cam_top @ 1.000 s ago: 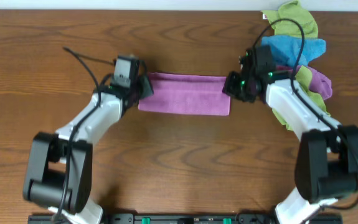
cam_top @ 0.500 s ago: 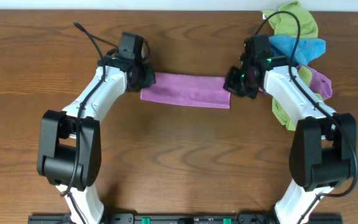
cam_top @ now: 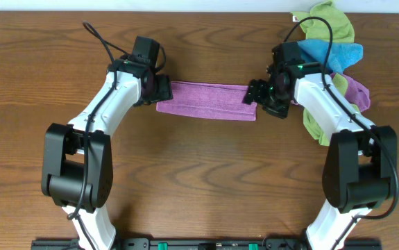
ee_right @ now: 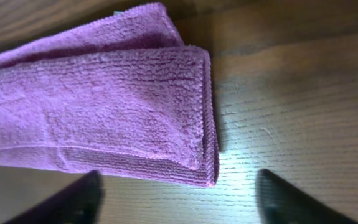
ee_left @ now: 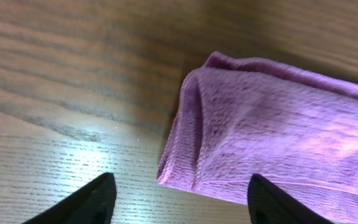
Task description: Fold the cloth
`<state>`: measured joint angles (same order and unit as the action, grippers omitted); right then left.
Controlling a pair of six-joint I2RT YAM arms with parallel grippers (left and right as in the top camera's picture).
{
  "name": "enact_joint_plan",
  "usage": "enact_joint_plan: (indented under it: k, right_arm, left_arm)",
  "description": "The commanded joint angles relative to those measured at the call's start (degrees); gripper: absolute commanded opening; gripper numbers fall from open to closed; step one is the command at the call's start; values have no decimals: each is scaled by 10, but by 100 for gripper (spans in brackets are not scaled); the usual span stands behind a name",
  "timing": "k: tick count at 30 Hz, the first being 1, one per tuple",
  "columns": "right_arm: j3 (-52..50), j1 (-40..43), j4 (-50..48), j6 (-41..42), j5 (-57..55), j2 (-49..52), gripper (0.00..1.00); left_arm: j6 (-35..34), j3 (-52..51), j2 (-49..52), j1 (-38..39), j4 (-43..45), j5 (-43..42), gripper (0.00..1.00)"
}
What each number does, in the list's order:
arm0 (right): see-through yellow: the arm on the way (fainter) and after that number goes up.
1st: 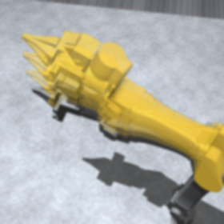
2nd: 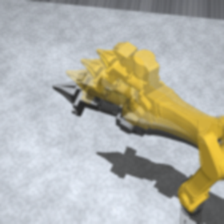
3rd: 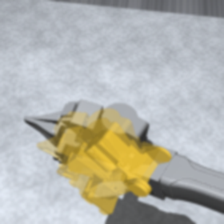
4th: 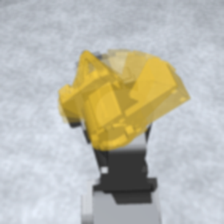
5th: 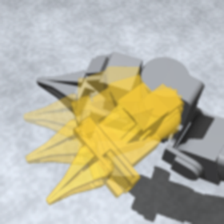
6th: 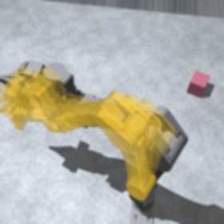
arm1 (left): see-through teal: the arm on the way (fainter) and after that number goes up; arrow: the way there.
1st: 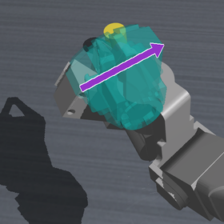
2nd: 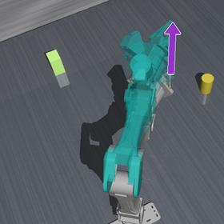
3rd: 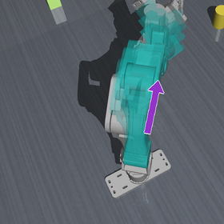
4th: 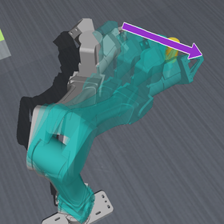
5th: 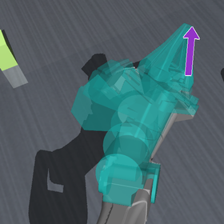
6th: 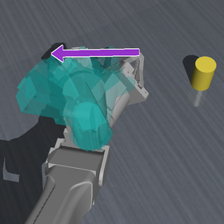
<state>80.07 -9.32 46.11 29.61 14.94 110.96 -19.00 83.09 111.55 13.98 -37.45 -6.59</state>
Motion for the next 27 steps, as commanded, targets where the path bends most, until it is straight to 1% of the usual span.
enact_joint_plan:
  k: [1, 2, 5, 6, 14, 22, 27]
  right_arm:
    - [36, 8, 0, -1, 7, -12, 1]
    - [43, 7, 0, -1, 11, -15, 2]
    - [65, 3, -1, -1, 12, -16, 1]
    - [69, 2, -3, -1, 11, -16, 2]
    - [69, -12, -15, -1, -16, -16, 2]
    - [69, -13, -11, -1, -16, -16, 1]
    - [68, -13, -11, -1, -25, -15, 1]
  left_arm:
    - [35, 34, -29, -2, -3, 12, 76]
    - [40, 36, -35, -2, -1, 12, 69]
    - [40, 37, -42, -1, 13, 12, 17]
    - [40, 37, -41, -1, 16, 12, 6]
    - [35, 37, 5, 15, 52, 10, 6]
    - [35, 37, 75, 35, 56, 10, 6]
    - [23, 37, 112, 37, 46, 12, 6]
